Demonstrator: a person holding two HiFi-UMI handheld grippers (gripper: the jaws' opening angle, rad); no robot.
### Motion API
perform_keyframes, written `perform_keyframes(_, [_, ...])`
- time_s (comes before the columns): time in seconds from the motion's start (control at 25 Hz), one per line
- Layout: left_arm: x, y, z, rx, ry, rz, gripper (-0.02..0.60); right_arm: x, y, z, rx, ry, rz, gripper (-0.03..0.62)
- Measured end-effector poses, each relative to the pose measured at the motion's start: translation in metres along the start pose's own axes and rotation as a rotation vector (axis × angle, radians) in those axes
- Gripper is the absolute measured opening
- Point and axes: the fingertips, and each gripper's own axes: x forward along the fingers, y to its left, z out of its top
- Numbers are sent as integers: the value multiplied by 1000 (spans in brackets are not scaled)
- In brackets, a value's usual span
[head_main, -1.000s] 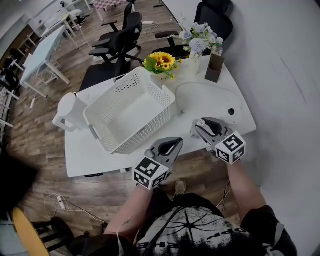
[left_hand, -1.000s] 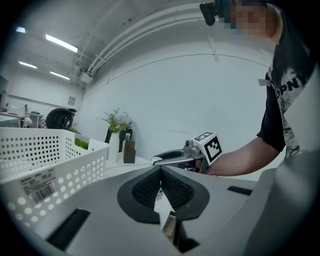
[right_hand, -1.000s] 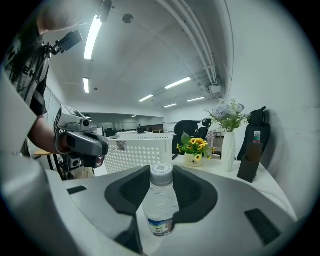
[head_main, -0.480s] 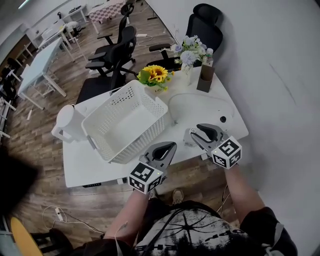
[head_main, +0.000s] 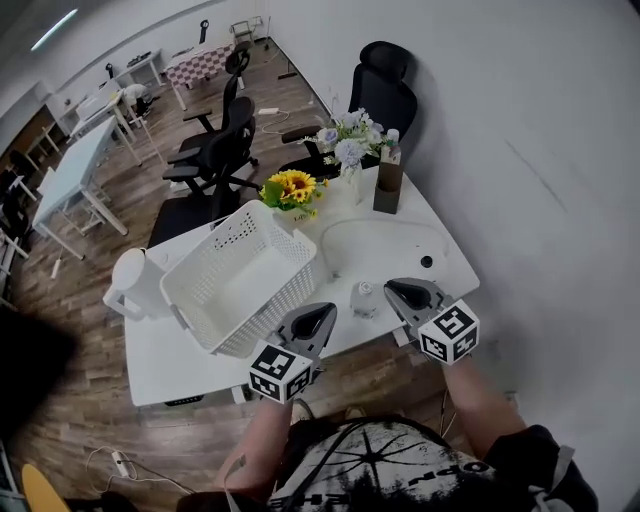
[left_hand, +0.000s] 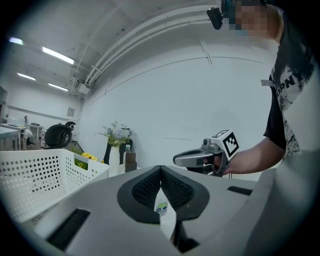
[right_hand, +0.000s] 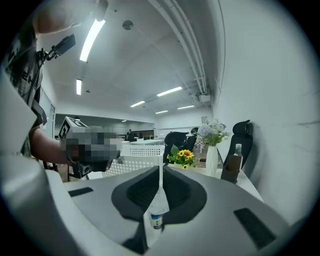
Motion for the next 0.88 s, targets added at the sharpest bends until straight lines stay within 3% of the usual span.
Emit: perform_keyframes(0.88, [10, 1, 7, 41, -18, -14, 9, -21, 3, -3, -70, 35, -27, 21])
